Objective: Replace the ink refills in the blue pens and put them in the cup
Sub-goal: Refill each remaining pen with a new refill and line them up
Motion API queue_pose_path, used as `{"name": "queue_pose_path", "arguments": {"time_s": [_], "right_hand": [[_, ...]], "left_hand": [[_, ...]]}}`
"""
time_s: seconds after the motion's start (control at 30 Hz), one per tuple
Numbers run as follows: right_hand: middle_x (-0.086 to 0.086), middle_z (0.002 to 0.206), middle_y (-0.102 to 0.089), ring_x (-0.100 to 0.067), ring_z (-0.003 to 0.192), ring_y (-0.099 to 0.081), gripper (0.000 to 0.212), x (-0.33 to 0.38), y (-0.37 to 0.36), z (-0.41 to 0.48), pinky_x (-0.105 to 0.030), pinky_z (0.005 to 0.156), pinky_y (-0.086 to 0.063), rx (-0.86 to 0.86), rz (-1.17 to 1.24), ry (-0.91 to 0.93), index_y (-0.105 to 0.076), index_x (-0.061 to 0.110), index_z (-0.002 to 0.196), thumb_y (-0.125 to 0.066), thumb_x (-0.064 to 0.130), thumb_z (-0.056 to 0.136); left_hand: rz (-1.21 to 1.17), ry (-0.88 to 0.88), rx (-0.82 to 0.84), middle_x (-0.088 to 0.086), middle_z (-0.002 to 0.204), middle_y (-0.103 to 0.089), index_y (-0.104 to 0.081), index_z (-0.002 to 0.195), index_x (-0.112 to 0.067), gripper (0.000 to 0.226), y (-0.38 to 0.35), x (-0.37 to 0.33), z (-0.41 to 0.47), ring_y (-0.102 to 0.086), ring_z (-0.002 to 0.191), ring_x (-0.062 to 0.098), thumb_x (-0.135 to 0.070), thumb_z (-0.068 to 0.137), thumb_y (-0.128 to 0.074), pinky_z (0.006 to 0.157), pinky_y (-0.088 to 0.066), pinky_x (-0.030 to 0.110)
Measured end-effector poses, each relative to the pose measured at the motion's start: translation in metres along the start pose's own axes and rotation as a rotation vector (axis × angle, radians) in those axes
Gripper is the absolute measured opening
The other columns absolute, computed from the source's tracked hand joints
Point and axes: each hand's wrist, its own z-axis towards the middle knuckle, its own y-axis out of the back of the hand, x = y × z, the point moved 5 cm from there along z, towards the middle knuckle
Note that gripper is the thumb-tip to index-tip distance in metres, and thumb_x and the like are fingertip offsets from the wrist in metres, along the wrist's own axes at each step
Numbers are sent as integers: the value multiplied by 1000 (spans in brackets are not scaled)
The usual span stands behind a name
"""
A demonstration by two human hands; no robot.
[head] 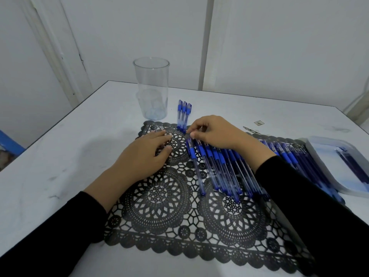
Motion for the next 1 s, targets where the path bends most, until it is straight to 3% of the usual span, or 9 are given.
{"name": "queue_pose_path", "arguments": {"time_s": [0.1, 0.23, 0.4, 0.53, 0.77, 1.0], "right_hand": [[9, 90, -68, 2, 74, -56, 16, -9, 8, 6, -7, 61, -38, -153, 56, -38, -73, 18, 103, -60, 22, 95], [2, 96, -69, -2, 77, -55, 20, -20, 10, 21, -12, 68, -39, -287, 54, -114, -72, 15, 109, -59, 21, 95], [-2, 120, -69, -10, 100, -60, 28, -21, 4, 43, -15, 88, -37, -263, 17, -130, -68, 16, 121, -58, 21, 95], [-5, 125, -67, -15, 113, -60, 29, -22, -2, 54, -10, 88, -32, -231, 7, -117, -68, 17, 123, -57, 19, 96], [-6, 116, -69, -16, 107, -60, 26, -25, -3, 59, -6, 78, -28, -249, -33, -82, -71, 17, 117, -56, 16, 96], [0, 103, -74, -6, 88, -60, 20, -29, 3, 61, -9, 73, -34, -294, -34, -134, -76, 15, 104, -66, 27, 91]], "left_hand": [[-23, -46, -39, -11, 153, -42, -46, 146, -32, 46, 3, -6, 12, -35, 141, 7, -41, 102, -42, 113, -28, 30], [7, -61, -40, -9, 156, -38, -39, 150, -31, 48, 3, -13, 34, -34, 142, 9, -40, 103, -38, 114, -31, 34], [46, -74, 14, -7, 159, -32, -32, 153, -27, 49, -3, -12, 62, -32, 144, 10, -36, 105, -34, 114, -28, 32], [39, -68, 43, -8, 162, -24, -25, 156, -27, 52, -13, -4, 70, -28, 146, 11, -37, 106, -32, 116, -26, 31], [41, -84, 55, -7, 163, -21, -23, 157, -26, 52, -20, 2, 72, -19, 149, 9, -37, 107, -30, 117, -10, 23], [39, -88, 50, -6, 163, -21, -22, 157, -26, 52, -20, 2, 73, -19, 149, 8, -37, 107, -30, 116, -9, 21]]}}
